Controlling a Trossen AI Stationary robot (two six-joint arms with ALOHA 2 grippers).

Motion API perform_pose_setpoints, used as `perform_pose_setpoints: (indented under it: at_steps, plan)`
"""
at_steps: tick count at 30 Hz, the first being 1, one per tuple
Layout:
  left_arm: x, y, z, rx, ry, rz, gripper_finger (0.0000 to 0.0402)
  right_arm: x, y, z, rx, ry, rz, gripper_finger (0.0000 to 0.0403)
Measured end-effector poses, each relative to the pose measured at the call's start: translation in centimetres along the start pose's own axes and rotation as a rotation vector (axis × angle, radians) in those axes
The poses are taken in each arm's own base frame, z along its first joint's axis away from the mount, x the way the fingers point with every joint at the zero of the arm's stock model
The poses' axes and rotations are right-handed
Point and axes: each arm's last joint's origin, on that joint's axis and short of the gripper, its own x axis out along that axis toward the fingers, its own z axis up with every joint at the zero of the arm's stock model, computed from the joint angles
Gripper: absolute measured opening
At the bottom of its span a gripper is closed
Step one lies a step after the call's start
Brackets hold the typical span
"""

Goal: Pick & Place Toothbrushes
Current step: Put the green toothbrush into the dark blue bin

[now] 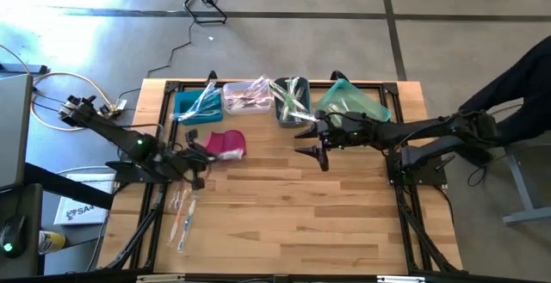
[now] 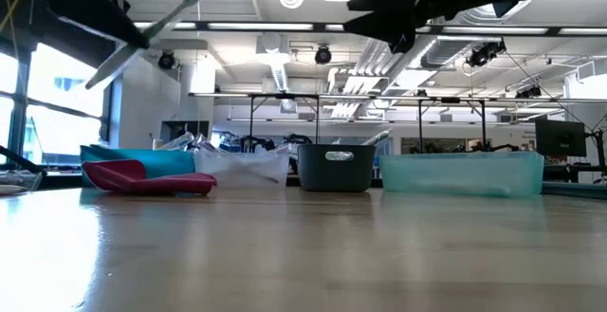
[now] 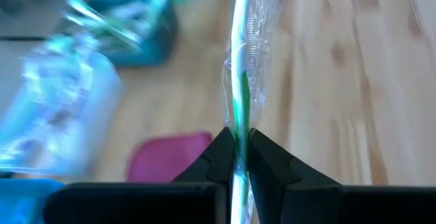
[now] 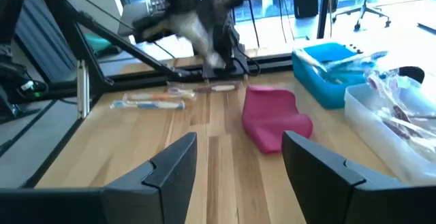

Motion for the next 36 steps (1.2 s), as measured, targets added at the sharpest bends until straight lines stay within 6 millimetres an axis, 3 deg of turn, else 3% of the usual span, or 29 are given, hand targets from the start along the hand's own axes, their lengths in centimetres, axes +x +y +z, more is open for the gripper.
perform_pose_setpoints:
  at_steps: [8,14,20,29,36]
  plan:
    - [-2.5,2.3,0.8,-0.074,-0.197,0.147,0.0026,-0.8,0.1,0.4,-0.005,-0.005,0.000,0.0207]
    - [-3.4,3.0,1.4,-0.137,-0.285,0.196,0.0026,-0.8,0.1,0.5,-0.069,-0.007,-0.004,0.0207]
    - [-3.4,3.0,1.9,-0.187,-0.332,0.271,0.0026,-0.8,0.1,0.5,-0.170,-0.010,-0.016,0.0207]
    - [-2.6,2.3,2.8,-0.236,-0.369,0.343,0.0026,-0.9,-0.5,0.8,-0.203,-0.033,-0.242,0.0207]
    - [-1.7,1.8,2.7,-0.167,-0.339,0.477,0.0026,-0.9,-0.3,1.6,-0.201,-0.117,-0.191,0.0207]
